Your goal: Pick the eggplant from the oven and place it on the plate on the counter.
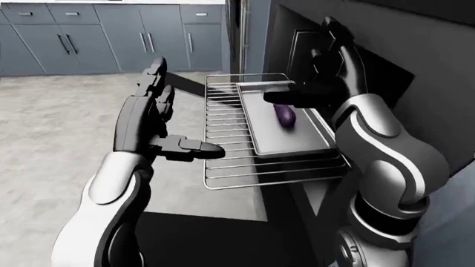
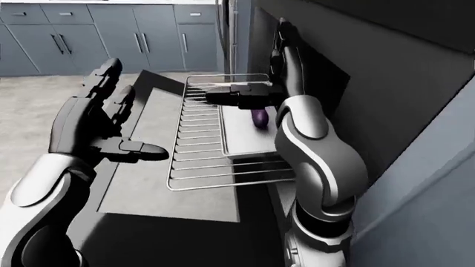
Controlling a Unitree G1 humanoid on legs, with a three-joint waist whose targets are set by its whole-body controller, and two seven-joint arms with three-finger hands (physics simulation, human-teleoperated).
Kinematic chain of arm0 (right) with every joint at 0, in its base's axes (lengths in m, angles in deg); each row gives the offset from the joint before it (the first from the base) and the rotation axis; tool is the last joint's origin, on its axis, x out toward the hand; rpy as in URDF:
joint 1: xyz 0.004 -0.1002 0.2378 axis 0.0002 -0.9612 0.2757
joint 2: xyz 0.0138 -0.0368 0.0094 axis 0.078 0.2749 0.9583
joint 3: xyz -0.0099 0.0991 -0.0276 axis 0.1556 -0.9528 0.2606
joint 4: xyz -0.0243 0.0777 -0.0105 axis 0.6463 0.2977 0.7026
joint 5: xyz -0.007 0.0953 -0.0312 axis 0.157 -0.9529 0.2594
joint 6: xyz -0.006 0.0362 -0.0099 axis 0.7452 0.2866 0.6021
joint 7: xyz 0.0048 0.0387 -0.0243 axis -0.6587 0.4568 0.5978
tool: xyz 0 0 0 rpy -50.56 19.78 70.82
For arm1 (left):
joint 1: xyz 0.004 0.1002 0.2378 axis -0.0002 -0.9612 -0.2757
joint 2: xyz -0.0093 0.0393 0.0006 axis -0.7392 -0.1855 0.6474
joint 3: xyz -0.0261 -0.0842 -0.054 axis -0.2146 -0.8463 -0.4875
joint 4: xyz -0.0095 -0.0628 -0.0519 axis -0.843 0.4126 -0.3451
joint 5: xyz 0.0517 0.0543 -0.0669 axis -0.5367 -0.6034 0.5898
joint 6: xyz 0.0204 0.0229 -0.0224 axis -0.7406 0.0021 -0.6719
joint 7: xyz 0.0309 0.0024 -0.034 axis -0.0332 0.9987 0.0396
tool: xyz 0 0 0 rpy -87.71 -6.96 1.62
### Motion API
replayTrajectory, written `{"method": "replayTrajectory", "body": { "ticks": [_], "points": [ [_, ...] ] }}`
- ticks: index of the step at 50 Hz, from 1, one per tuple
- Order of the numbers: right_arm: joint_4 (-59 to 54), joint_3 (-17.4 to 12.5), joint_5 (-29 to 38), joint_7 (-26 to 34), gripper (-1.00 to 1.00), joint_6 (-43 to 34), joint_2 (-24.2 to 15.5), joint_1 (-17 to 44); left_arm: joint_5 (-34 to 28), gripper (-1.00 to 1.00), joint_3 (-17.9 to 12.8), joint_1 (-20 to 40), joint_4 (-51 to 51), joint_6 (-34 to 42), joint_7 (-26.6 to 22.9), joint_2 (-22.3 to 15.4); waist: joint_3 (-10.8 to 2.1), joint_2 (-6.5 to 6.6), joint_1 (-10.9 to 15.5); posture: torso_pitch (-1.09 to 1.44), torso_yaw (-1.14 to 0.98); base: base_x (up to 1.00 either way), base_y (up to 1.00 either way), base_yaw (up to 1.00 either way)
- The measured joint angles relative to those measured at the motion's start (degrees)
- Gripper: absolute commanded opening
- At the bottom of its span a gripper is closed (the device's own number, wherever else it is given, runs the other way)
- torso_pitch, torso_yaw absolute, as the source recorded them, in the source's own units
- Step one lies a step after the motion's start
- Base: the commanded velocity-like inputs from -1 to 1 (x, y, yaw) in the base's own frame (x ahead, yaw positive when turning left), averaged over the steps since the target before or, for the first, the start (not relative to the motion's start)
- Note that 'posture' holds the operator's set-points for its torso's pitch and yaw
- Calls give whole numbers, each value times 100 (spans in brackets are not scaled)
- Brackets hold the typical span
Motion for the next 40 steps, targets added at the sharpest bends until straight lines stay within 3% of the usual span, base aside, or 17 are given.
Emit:
{"method": "replayTrajectory", "body": {
  "ticks": [2,4,6,11,14,21,28,36,40],
  "points": [
    [7,-59,-14,2,100,28,-70,63,-14,100,-90,53,-14,42,11,-30,47,142,2,0,0,0,0,0],
    [-10,-99,-7,-17,100,34,-94,117,-63,100,-139,92,-5,31,51,-44,35,407,-27,0,0,0,0,0],
    [-29,-40,2,-40,100,-3,-62,73,-94,100,-173,44,-18,32,75,-57,68,322,4,0,0,0,0,0],
    [-297,111,78,-17,100,-190,-70,239,-101,100,-173,71,-32,92,91,-49,2,208,59,0,0,0,0,0],
    [-430,117,215,8,100,-167,-111,341,-73,100,-144,101,-55,120,86,-42,-42,230,66,0,0,0,0,0],
    [-1540,468,1111,275,100,183,-84,517,-68,100,-108,117,8,48,77,-46,-91,302,39,0,0,0,0,0],
    [-2962,507,2211,592,100,755,-88,795,-167,100,-50,96,127,1,50,-60,-67,338,24,0,0,0,0,0],
    [-3827,706,3365,1198,100,1038,-7,909,-164,100,-180,99,67,-1,9,-61,-80,355,4,0,0,0,0,0],
    [-4270,635,3778,1435,100,1159,96,1029,-106,100,-191,47,9,-1,9,-39,-67,366,8,0,0,0,0,0]
  ]
}}
